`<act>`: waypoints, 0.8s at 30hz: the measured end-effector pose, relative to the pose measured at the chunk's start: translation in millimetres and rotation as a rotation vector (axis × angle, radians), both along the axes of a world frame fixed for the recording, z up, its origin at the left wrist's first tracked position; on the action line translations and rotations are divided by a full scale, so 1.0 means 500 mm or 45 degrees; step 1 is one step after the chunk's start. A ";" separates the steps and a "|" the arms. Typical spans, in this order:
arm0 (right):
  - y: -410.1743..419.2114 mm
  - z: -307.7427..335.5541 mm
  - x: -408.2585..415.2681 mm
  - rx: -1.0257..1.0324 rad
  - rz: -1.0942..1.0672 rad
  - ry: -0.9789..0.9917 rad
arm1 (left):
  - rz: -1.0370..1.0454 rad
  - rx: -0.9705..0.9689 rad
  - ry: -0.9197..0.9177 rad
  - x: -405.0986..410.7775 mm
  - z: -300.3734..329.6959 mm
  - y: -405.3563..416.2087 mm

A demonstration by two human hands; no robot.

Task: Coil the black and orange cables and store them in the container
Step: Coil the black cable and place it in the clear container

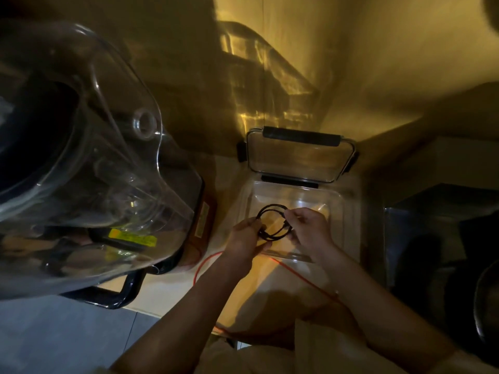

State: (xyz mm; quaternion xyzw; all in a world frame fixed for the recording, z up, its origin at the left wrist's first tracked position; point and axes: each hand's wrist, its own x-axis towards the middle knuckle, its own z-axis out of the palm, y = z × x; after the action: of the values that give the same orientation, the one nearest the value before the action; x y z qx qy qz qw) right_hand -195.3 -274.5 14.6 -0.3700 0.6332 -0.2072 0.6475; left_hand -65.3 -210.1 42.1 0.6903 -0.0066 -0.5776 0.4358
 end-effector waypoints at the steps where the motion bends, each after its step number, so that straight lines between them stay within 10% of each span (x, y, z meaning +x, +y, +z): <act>1: -0.007 -0.006 0.004 0.011 -0.010 0.003 | 0.041 0.016 0.033 0.000 -0.011 -0.010; 24: -0.094 -0.087 0.073 0.182 0.092 0.080 | 0.304 0.114 0.377 0.011 -0.108 -0.058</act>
State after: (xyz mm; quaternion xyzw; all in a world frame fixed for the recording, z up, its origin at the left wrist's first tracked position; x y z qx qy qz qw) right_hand -158.6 -321.8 -28.8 -0.3519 0.6525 -0.1264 0.6591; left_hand -60.0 -239.3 -11.9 0.6122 0.1652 -0.6168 0.4663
